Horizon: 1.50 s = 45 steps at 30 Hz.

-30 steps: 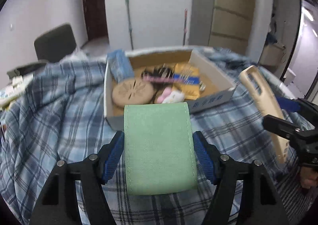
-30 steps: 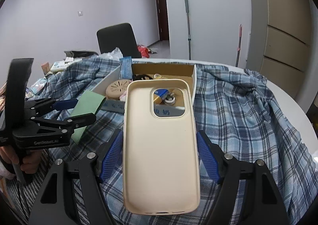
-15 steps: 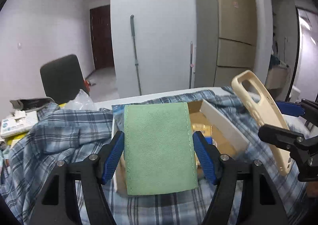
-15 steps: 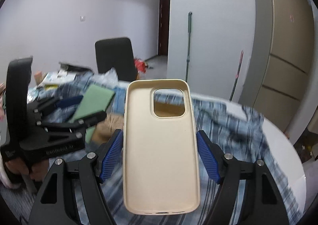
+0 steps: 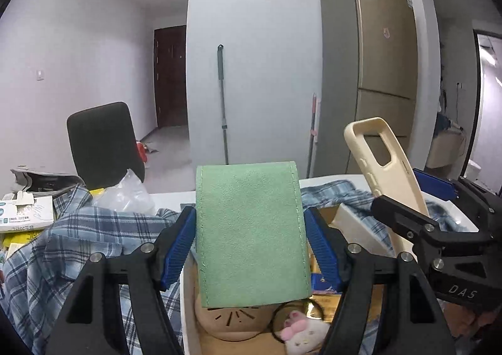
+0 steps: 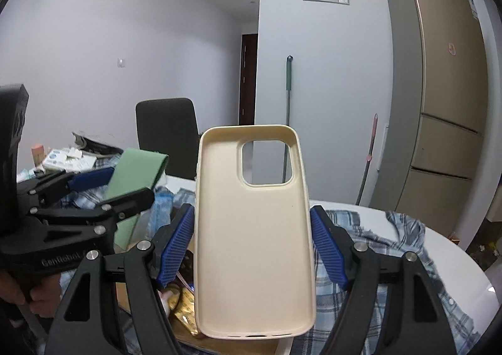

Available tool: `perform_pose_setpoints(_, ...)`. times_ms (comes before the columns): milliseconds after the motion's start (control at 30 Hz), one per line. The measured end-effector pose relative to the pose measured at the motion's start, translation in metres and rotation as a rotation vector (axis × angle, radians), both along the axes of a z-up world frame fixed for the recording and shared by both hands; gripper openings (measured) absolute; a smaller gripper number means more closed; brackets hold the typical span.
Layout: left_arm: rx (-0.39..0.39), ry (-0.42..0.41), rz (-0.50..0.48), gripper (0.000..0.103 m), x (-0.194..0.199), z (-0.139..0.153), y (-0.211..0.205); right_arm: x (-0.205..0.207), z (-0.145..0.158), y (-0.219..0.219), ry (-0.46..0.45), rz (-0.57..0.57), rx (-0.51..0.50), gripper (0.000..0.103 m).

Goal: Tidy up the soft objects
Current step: 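Carry the green cloth and phone case over the box with both tools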

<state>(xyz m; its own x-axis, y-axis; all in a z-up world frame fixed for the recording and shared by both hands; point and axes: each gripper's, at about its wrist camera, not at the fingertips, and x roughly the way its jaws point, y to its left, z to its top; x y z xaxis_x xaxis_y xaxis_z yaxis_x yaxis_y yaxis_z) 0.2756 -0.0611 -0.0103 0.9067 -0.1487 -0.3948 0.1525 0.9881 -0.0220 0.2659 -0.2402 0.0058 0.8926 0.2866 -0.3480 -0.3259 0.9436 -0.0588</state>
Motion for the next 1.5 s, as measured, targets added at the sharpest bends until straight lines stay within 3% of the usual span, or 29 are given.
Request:
perform_pose_setpoints(200,-0.003,0.024,0.005,0.072,0.008,-0.025,0.007,0.004,-0.021,-0.005,-0.004,-0.002,-0.013,0.073)
perform_pose_setpoints(500,0.008,-0.021,-0.007,0.072,0.003,-0.046,0.008,0.0,-0.029,-0.004,-0.017,0.011,-0.039,0.073)
perform_pose_setpoints(1033,-0.007,-0.044,0.015,0.072,0.001,-0.043,0.013,0.005,-0.029,-0.008,0.016,0.004,-0.022,0.073)
perform_pose_setpoints(1100,-0.007,-0.045,0.015,0.074,0.001,-0.043,0.013,0.005,-0.029,-0.009,0.018,0.003,-0.019,0.073)
perform_pose_setpoints(1200,-0.008,-0.055,0.023,0.087,0.0,-0.044,0.014,0.005,-0.029,-0.008,0.015,0.005,-0.023,0.073)
perform_pose_setpoints(1500,-0.011,-0.092,0.041,0.087,-0.006,-0.043,0.016,0.006,-0.032,-0.001,0.034,0.062,-0.041,0.073)
